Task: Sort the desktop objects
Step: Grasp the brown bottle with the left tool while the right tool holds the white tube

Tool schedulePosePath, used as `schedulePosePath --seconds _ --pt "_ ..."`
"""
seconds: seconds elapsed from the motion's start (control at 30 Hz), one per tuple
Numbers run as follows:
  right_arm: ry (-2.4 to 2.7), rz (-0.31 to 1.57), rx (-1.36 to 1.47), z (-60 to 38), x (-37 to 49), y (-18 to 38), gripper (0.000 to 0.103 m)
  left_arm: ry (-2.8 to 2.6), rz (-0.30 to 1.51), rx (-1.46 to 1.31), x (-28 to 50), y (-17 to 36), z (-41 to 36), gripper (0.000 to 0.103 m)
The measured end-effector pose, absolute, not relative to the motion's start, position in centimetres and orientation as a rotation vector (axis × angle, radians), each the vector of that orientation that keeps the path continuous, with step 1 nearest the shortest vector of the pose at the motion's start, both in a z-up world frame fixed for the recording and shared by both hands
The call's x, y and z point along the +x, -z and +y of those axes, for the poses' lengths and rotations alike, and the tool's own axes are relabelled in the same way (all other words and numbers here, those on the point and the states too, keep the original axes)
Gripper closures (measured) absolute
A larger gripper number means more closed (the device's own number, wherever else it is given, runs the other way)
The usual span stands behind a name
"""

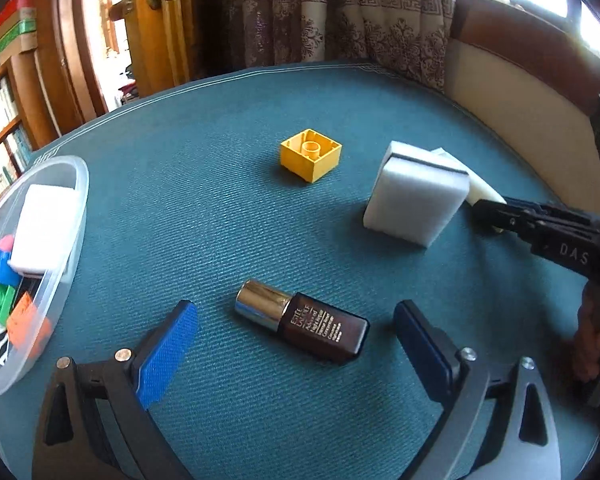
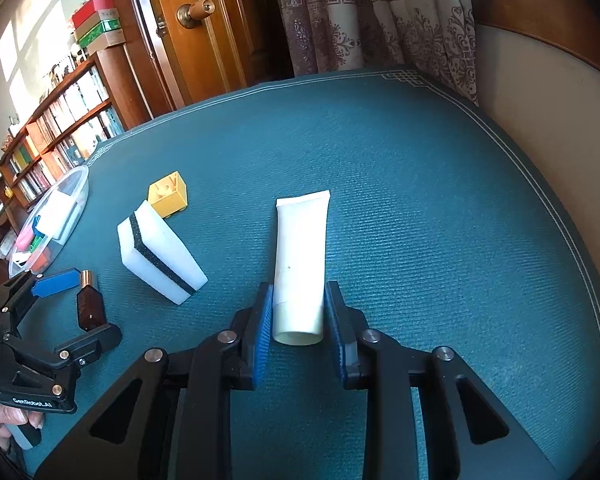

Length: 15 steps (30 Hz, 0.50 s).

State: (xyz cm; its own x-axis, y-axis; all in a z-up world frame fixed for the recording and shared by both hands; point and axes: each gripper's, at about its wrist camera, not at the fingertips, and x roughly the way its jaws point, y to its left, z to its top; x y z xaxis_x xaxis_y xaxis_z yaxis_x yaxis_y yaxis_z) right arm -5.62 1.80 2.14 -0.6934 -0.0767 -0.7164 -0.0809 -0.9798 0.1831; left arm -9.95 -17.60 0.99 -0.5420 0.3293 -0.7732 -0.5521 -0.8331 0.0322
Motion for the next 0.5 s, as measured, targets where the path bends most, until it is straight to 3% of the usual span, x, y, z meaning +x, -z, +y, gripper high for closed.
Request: schedulePosePath --seconds 0.13,0.2,0.5 --pt "-2.871 0.303 -1.230 1.5 -5.5 -2.1 0.075 -2.315 0.400 -1.071 -10.1 -1.2 -17.6 0.017" --pt "-2.872 0.298 -1.230 1.4 -5.5 -2.0 0.075 -2.308 0.390 -1.064 -10.3 -1.5 -17.7 0.036" --pt "-2.888 0.370 -1.215 1.9 -5.4 -2.0 0.075 -2.321 0.351 -1.049 -8.9 -1.4 -18.5 0.038"
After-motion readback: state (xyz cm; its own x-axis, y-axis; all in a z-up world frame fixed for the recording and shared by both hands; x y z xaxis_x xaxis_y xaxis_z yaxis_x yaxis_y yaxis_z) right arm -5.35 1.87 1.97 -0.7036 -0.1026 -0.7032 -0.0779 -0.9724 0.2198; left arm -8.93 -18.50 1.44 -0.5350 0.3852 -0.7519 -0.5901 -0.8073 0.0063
